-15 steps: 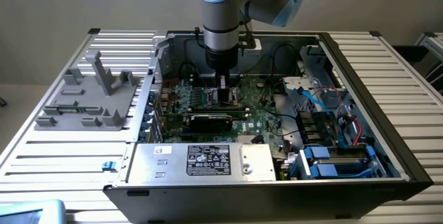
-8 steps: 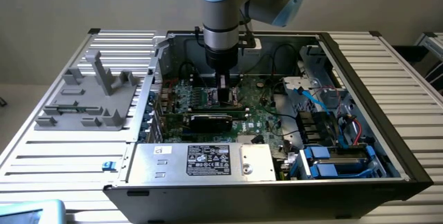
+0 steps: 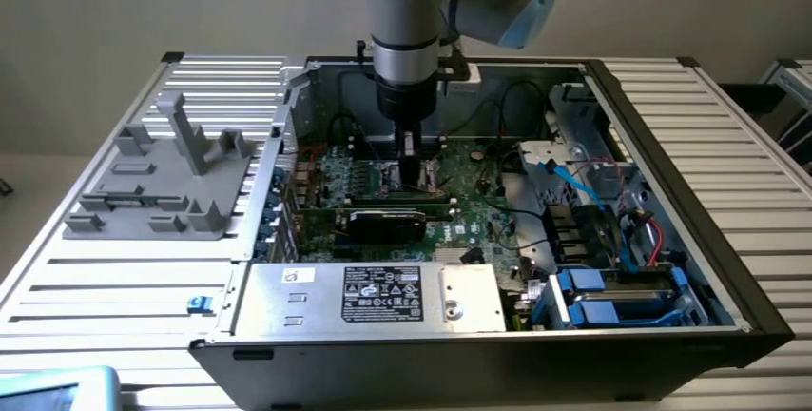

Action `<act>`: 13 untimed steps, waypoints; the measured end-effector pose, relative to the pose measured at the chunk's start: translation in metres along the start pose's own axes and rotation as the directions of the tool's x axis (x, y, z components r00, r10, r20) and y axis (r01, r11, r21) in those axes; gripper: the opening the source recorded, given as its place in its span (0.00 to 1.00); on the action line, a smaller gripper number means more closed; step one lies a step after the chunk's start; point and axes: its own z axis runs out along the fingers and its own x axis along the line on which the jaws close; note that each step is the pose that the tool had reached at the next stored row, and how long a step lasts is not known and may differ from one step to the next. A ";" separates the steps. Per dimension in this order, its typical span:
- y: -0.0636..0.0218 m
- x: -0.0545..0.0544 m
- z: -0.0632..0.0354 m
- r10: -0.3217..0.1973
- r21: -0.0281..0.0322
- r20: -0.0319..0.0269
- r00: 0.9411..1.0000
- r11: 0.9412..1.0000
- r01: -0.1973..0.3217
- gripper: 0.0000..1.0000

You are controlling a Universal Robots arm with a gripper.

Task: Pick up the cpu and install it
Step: 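Place the cpu into insertion slot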

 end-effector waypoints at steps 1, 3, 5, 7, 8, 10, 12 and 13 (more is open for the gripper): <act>0.0002 0.000 -0.0037 0.000 0.000 0.000 1.000 1.000 0.000 0.64; 0.0007 0.000 -0.0127 -0.001 0.000 0.000 1.000 1.000 0.001 0.64; 0.0012 0.000 -0.0215 -0.001 0.000 0.000 1.000 1.000 0.001 0.64; 0.0017 0.000 -0.0306 -0.002 0.000 0.000 1.000 1.000 0.002 0.64; 0.0019 0.000 -0.0341 -0.002 0.000 0.000 1.000 1.000 0.002 0.64; 0.0024 0.001 -0.0406 -0.002 -0.001 0.000 1.000 1.000 0.002 0.64; 0.0027 0.001 -0.0463 -0.002 -0.001 0.000 1.000 1.000 0.002 0.64; 0.0028 0.001 -0.0483 -0.002 -0.002 0.000 1.000 1.000 0.002 0.64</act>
